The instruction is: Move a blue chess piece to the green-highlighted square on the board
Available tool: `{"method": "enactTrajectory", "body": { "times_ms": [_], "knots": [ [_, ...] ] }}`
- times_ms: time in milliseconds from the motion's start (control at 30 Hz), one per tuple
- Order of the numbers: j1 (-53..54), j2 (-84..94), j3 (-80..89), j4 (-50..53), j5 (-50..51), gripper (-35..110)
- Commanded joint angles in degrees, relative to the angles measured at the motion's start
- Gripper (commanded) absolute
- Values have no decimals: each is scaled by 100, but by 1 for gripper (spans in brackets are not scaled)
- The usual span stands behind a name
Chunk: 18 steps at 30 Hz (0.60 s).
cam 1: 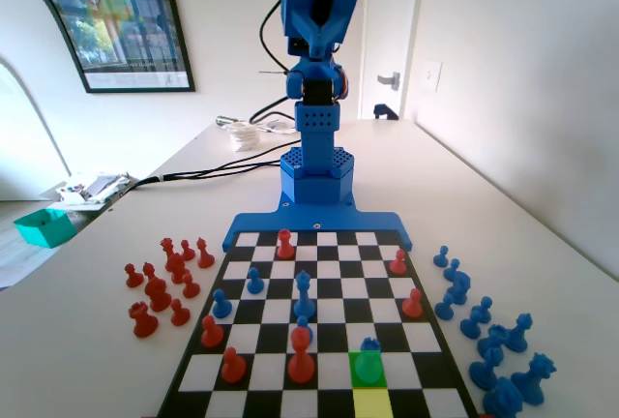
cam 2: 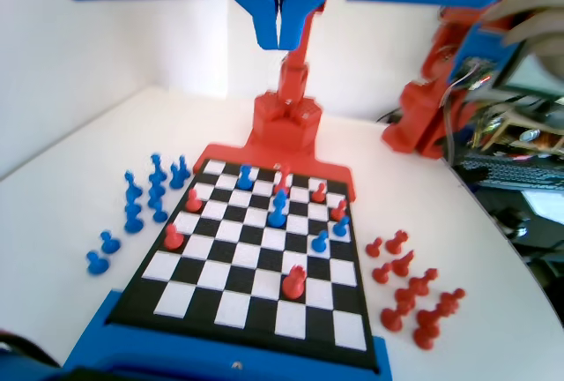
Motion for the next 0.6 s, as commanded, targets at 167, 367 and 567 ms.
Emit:
{"method": "enactTrajectory", "body": {
  "times_ms": [167, 367, 567],
  "knots": [
    [18, 343, 44, -105, 9, 1],
    [-9, 343, 44, -105, 9, 1],
    [-9, 343, 44, -105, 9, 1]
  ]
}}
